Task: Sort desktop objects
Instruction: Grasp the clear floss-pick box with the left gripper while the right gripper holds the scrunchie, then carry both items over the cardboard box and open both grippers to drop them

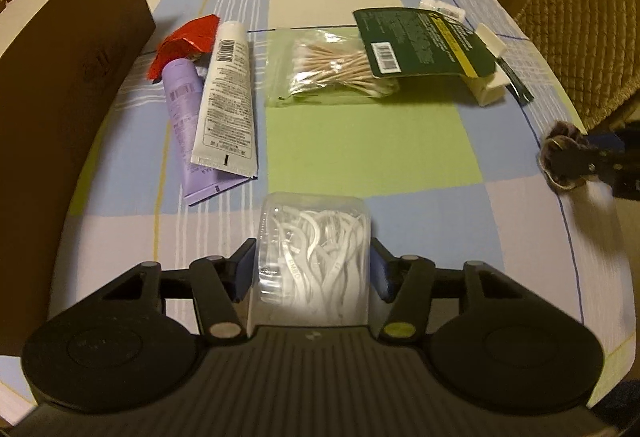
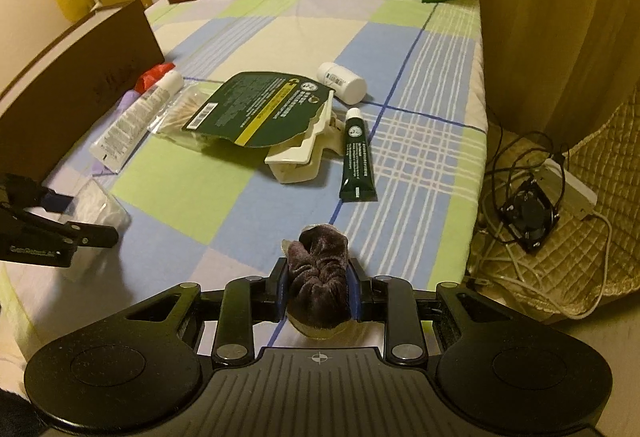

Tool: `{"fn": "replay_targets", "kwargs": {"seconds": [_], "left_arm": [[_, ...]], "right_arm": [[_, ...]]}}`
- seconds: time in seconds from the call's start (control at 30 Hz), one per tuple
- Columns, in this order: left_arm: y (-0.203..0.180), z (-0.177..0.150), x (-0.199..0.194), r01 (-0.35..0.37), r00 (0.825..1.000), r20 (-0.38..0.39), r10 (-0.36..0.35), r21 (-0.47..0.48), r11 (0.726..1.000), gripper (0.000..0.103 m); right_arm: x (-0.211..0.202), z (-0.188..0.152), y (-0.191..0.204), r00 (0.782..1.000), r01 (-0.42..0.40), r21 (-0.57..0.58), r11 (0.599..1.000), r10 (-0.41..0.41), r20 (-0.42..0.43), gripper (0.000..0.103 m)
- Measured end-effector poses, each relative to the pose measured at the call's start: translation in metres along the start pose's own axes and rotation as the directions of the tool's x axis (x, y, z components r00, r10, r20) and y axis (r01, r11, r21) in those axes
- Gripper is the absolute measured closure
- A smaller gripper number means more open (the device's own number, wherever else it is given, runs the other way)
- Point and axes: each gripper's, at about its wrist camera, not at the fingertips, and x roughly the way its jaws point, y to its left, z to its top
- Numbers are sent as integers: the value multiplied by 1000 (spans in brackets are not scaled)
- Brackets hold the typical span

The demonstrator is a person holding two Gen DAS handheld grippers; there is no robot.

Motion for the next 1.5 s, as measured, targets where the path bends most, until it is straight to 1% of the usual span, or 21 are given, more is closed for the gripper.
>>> {"fn": "replay_targets", "kwargs": {"seconds": [0.07, 0.1, 0.2, 0.33, 0.43, 0.6, 0.7, 0.8, 0.9, 0.97, 1.03, 1.07, 1.13, 1.27, 1.3, 1.4, 1.5], "left_arm": [[0, -3, -3, 12, 1000, -13, -12, 11, 1000, 51], [0, -5, -6, 19, 1000, -19, -19, 19, 1000, 51], [1, -7, -23, 49, 999, 2, -49, 49, 998, 51], [11, -1, -60, 70, 994, 77, -77, 91, 993, 51], [29, 5, -86, 78, 986, 139, -93, 111, 991, 51], [81, 10, -131, 82, 965, 236, -116, 148, 986, 51], [125, 11, -154, 74, 954, 278, -116, 159, 985, 51], [180, 11, -174, 49, 946, 310, -96, 154, 987, 51], [229, 13, -176, -9, 950, 309, -38, 148, 989, 51], [258, 15, -168, -37, 960, 279, -2, 133, 990, 51], [283, 16, -159, -56, 969, 245, 24, 124, 991, 51], [294, 16, -153, -63, 974, 226, 34, 123, 990, 51], [310, 17, -140, -72, 981, 188, 46, 133, 988, 51], [331, 18, -118, -65, 990, 137, 45, 144, 987, 51], [335, 18, -113, -59, 991, 125, 41, 145, 988, 51], [349, 15, -100, -13, 997, 78, 1, 147, 989, 51], [350, 16, -86, 4, 999, 36, -11, 201, 980, 51]], "right_arm": [[0, 0, 3, 1000, 17, -3, 1000, -17, -6, 76], [-1, 2, 7, 1000, 17, 8, 1000, -17, -5, 79], [-9, 7, 23, 1000, 4, 61, 998, -4, 6, 81], [-19, 14, 44, 1000, -15, 131, 991, 12, 23, 81], [-26, 20, 59, 999, -30, 183, 983, 24, 36, 81], [-39, 31, 90, 997, -62, 268, 962, 45, 69, 81], [-47, 53, 136, 986, -124, 281, 952, 86, 143, 81], [-50, 82, 187, 966, -192, 246, 950, 139, 217, 81], [-44, 114, 240, 942, -257, 189, 948, 202, 267, 81], [-37, 133, 276, 928, -288, 140, 947, 240, 283, 81], [-28, 149, 312, 920, -304, 82, 949, 271, 282, 81], [-21, 155, 328, 921, -304, 58, 951, 278, 273, 81], [-3, 165, 356, 929, -293, 17, 956, 280, 243, 81], [38, 175, 393, 966, -210, -2, 978, 208, 155, 80], [45, 176, 399, 970, -203, -1, 979, 202, 134, 80], [67, 178, 415, 986, -154, -35, 987, 156, 61, 80], [90, 178, 429, 994, -106, -79, 991, 106, -13, 80]]}}
